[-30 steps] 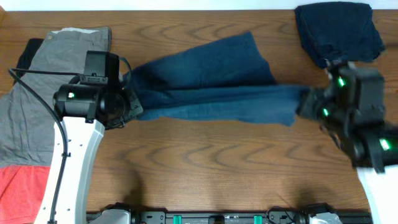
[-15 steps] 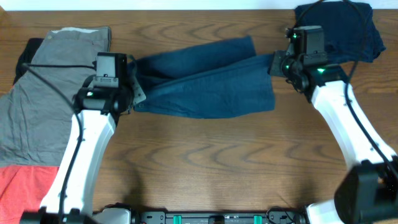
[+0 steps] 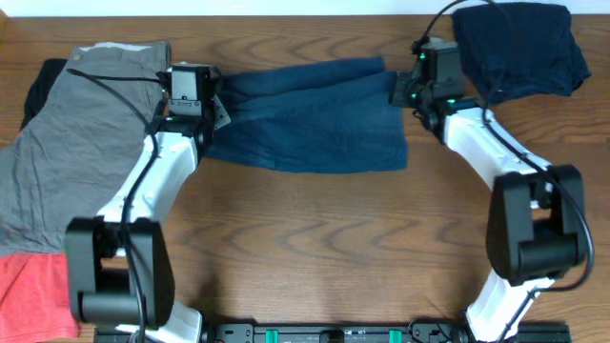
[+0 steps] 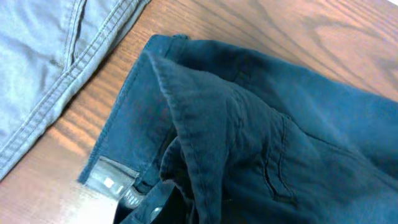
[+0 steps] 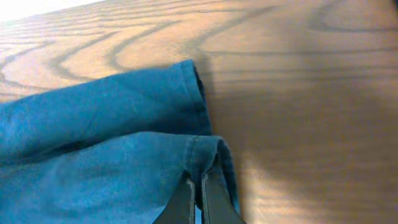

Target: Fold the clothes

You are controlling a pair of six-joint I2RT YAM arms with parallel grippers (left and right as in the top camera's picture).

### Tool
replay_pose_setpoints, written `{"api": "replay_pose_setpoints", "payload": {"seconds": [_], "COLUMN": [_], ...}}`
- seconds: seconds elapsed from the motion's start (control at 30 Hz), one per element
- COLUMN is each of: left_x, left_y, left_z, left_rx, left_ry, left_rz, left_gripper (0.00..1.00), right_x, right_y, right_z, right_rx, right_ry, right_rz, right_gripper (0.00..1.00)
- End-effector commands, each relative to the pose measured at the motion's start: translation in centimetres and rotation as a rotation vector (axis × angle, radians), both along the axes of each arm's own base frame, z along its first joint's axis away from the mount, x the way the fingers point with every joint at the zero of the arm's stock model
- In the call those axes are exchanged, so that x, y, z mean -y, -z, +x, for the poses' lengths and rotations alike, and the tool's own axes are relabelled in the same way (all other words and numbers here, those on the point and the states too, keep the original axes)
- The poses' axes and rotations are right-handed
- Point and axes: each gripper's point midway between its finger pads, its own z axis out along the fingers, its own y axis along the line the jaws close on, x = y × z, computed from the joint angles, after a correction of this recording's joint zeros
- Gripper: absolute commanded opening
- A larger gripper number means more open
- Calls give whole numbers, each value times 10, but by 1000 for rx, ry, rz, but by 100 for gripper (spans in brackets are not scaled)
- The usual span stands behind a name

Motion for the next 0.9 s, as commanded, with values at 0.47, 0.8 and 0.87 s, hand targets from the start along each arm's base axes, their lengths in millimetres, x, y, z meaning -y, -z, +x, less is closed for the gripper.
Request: {"api": "replay_pose_setpoints", "payload": {"seconds": [0.47,0.8,0.87], "left_x": [-1,21,24], "left_y": [-45,-58,-63], "left_z": [59,7,-7], "left_rx": [255,-50,-84], "left_ry": [56,311,344], "left_rz": [54,71,69], "left_gripper": [98,98,98], "right_x": [-28,-55,-57], "right_y": [-22,-44,-34], "right_z": [49,-13,-31], "right_rx": [274,58,-21], "right_ry": [-34,-234,-264], "right_rz": [20,69,37], "right_gripper": [99,99,94]}}
